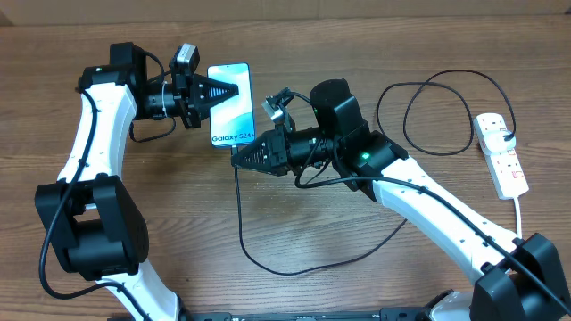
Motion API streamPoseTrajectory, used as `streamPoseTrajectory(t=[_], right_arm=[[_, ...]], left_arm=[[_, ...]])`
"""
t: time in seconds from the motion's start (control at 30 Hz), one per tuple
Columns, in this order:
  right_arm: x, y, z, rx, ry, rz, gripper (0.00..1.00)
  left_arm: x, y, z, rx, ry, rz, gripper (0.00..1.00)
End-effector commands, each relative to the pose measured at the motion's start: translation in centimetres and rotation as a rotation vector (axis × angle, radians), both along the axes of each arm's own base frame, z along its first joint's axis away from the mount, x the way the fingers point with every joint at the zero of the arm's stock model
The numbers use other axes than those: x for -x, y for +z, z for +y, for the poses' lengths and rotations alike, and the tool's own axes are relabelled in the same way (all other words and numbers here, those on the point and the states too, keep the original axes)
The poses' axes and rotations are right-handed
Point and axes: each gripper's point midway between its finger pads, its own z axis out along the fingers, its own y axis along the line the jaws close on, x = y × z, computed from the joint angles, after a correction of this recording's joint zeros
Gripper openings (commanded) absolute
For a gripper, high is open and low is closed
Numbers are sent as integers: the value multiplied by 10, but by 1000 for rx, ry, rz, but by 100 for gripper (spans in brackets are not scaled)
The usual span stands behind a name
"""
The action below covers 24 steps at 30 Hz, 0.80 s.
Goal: Plug charger to phone and switch on socket
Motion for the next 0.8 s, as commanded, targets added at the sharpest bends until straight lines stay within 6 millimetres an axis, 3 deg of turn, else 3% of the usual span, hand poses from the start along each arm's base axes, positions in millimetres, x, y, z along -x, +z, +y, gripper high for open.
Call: streamPoseTrajectory(t=[0.0,0.53,0.57,0.6,0.63,0.67,0.7,0.77], right_arm=[[-40,0,-7,28,-187,-58,4],[-70,-6,-17,77,-353,-102,4],[-71,-4,-17,72,-354,-107,16],[-71,-3,-18,68,-352,-111,52],[-70,-3,-17,64,-340,-117,82],[-68,-2,-17,59,-320,-125,94],[-62,0,-16,48,-277,-142,100],[-46,2,-14,21,-166,-169,100]], left_arm=[[7,23,-5,54,-16,-30,4],[7,23,-5,54,-18,-28,4],[7,23,-6,54,-19,-30,4],[7,23,-6,53,-19,-30,4],[7,23,-6,53,-19,-30,4],[7,23,-6,53,-19,-30,4],[7,23,-6,53,-19,-31,4],[7,23,-6,52,-19,-42,4]])
